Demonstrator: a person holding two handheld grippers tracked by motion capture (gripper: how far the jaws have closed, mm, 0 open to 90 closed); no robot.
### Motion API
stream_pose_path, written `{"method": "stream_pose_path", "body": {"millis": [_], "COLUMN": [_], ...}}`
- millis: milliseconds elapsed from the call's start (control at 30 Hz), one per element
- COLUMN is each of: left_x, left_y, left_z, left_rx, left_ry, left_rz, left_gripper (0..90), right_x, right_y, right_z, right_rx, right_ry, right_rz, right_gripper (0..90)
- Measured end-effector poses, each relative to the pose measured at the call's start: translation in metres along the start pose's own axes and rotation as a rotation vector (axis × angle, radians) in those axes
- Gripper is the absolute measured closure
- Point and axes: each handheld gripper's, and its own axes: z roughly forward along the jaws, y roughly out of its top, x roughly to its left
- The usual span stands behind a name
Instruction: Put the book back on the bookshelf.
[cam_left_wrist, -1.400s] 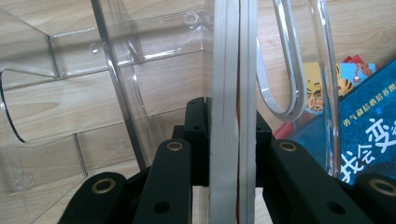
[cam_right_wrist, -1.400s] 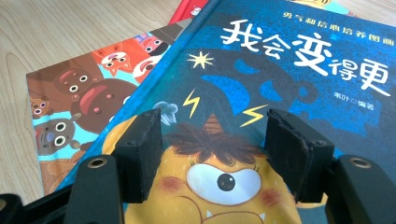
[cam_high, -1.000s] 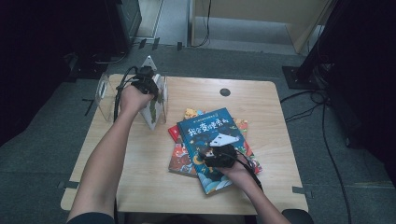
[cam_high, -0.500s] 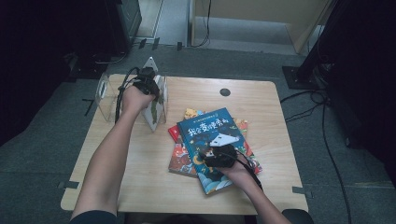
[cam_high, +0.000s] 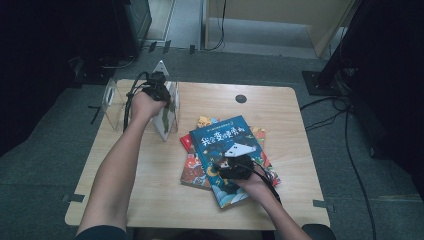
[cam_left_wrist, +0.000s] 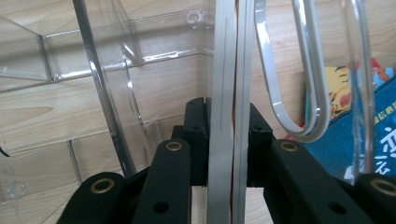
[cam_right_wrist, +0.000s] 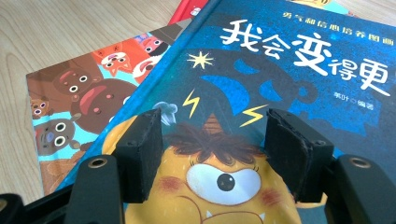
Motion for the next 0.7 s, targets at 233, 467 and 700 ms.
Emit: {"method": "stream_pose_path", "body": {"millis": [233, 467, 700], "left_x": [-0.004, -0.004, -0.004], "left_y": [0.003, 0.006, 0.006], "left_z": [-0.007, -0.013, -0.022], "left_rx": [0.004, -0.008, -0.029], "left_ry": [0.017, 0.009, 0.008], "left_rz": [0.013, 0.018, 0.029], "left_gripper": [77.1, 76.7, 74.9], "right_x": [0.0, 0.0, 0.0], "right_y": [0.0, 0.0, 0.0], "right_z": [0.0, 0.0, 0.0], "right_rx": [0.0, 0.0, 0.0], "right_ry": [-0.001, 0.0, 0.0], "right_rz": [0.003, 0.002, 0.003], "right_gripper": [37.2, 37.2, 37.2]}}
